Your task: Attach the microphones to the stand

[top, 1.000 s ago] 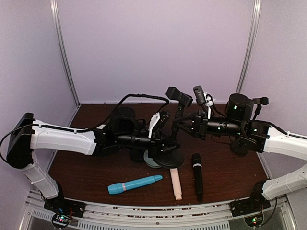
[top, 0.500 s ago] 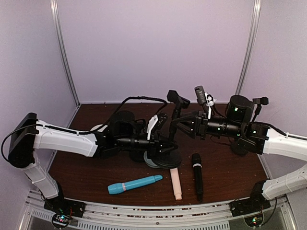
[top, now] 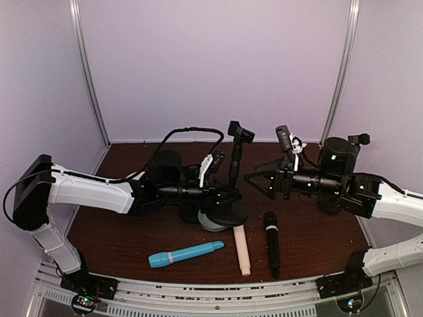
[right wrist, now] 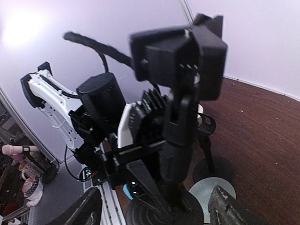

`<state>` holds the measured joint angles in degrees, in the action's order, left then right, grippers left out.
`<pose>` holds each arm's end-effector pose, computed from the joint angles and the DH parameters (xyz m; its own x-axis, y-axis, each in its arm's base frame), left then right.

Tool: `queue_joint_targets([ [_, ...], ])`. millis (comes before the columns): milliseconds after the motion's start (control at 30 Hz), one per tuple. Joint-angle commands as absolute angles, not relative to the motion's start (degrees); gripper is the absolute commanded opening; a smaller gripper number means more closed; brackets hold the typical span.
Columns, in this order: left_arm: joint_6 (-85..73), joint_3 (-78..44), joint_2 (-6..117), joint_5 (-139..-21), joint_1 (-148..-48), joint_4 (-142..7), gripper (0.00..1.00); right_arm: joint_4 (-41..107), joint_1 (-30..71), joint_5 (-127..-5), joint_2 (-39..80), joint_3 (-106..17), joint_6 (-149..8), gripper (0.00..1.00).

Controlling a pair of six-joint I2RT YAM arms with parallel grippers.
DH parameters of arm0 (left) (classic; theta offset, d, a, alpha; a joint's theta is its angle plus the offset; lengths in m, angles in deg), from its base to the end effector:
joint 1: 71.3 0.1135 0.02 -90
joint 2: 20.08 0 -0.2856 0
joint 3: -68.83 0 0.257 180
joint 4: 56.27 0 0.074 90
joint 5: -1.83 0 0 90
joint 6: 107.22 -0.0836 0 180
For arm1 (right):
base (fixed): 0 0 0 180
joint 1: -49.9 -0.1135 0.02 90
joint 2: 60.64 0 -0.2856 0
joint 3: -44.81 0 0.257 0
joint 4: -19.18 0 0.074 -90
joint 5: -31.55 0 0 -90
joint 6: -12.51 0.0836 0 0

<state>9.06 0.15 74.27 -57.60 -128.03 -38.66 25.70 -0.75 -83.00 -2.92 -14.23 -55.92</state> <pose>0.1937 -0.3727 0.2665 -0.5100 0.0824 -0.8562 0.8591 0.0979 -0.5023 0.1468 0.2338 0.3473 -0.4085 0.0292 -0.9123 -0.8770 0.2646 0.4011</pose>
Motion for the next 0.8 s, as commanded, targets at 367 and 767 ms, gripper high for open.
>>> queue_joint_targets([
  [367,11.2,-2.0,75.2,-52.3,-128.1,-31.9,0.00,12.1,-1.4,-90.7,7.7,-17.3,-59.7,0.83],
  [767,12.8,-3.1,75.6,-55.9,-125.4,-34.8,0.00,18.8,-2.7,-96.1,1.0,-15.3,-55.4,0.74],
])
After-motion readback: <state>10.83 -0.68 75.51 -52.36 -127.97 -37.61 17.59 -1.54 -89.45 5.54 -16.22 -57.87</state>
